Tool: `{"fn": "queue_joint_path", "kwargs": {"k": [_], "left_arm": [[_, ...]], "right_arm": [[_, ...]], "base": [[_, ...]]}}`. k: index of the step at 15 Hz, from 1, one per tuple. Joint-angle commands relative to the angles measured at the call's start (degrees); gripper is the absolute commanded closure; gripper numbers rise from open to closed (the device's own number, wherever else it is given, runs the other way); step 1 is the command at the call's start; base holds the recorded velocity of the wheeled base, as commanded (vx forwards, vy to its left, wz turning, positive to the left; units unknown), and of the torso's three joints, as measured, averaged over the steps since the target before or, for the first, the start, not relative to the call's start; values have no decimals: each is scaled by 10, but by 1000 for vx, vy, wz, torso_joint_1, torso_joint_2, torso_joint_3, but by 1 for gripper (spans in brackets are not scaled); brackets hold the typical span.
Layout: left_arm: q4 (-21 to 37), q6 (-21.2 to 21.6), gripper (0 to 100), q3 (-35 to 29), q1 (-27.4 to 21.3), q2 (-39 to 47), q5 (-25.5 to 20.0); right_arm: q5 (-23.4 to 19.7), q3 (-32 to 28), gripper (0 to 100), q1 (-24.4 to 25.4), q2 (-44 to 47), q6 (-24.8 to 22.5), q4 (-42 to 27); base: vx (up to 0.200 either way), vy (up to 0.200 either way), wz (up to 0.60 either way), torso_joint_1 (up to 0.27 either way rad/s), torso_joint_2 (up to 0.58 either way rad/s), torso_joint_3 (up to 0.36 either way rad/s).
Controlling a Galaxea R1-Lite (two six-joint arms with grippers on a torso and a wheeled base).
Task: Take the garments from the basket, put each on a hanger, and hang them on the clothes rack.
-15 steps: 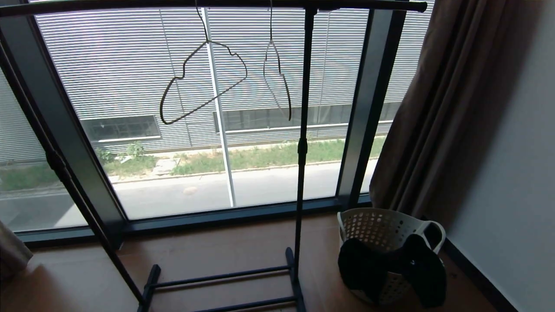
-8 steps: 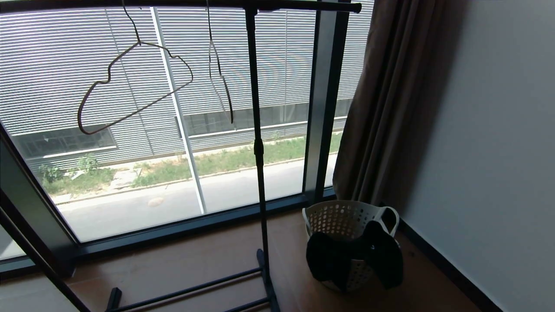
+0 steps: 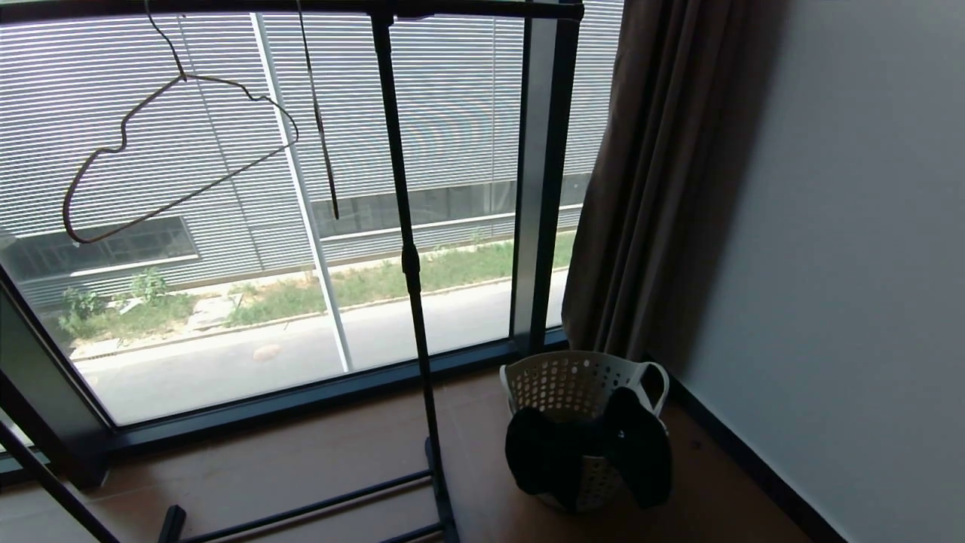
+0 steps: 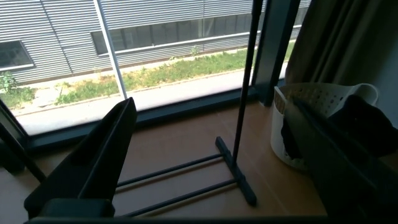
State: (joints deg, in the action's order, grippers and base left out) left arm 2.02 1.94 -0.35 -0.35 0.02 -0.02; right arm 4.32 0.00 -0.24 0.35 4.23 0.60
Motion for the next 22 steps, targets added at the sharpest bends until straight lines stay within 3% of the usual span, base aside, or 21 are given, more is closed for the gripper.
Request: {"fn": "queue_joint_path", "kwargs": {"k": [1,8,11,17,22], "left_arm": [[0,0,0,0,0,0,-1],[0,0,0,0,0,0,0],[0,0,0,0,0,0,0],[-3,2,0,1,0,0,1],[-3,2,0,1,0,0,1]], "right_arm": [[0,0,0,0,1,1,0],[0,0,0,0,1,1,0],[0,0,0,0,1,1,0],[0,0,0,0,1,1,0],[0,0,0,0,1,0,0]], "base": [[0,-200,0,2,-2,2],[200,-29,0,2,1,3],[0,-200,0,4,7,2],[0,0,0,0,0,0],[0,0,0,-23,309,277]]}}
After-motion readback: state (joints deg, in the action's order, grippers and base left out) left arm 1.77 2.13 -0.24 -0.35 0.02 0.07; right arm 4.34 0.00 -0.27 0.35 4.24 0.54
